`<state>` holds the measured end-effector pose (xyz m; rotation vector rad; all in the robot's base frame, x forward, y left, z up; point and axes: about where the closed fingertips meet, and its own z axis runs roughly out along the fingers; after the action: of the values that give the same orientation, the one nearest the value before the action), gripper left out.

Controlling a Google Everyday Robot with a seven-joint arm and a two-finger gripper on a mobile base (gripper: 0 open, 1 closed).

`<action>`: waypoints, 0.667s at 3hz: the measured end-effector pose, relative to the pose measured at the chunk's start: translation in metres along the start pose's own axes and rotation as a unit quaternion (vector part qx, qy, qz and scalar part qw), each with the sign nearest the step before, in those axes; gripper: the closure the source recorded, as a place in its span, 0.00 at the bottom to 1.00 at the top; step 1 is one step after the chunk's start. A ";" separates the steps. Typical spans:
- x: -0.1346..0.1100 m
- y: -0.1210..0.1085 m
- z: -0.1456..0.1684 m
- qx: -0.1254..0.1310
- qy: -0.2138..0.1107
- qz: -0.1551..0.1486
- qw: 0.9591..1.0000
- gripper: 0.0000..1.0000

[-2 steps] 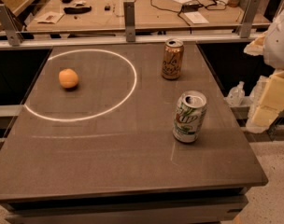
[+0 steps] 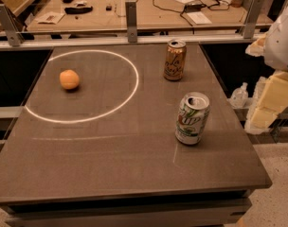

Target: Move orange near orange can

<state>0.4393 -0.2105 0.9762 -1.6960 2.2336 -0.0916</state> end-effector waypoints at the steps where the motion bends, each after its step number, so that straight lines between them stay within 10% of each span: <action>1: -0.003 0.004 -0.010 0.052 0.013 0.034 0.998 0.00; 2: -0.014 0.013 -0.034 0.127 0.008 0.076 0.989 0.00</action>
Offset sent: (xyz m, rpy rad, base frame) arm -0.0354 0.0147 0.0512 -0.0259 -0.3505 -0.3397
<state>0.4199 -0.1987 1.0078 -1.3923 2.2448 -0.3389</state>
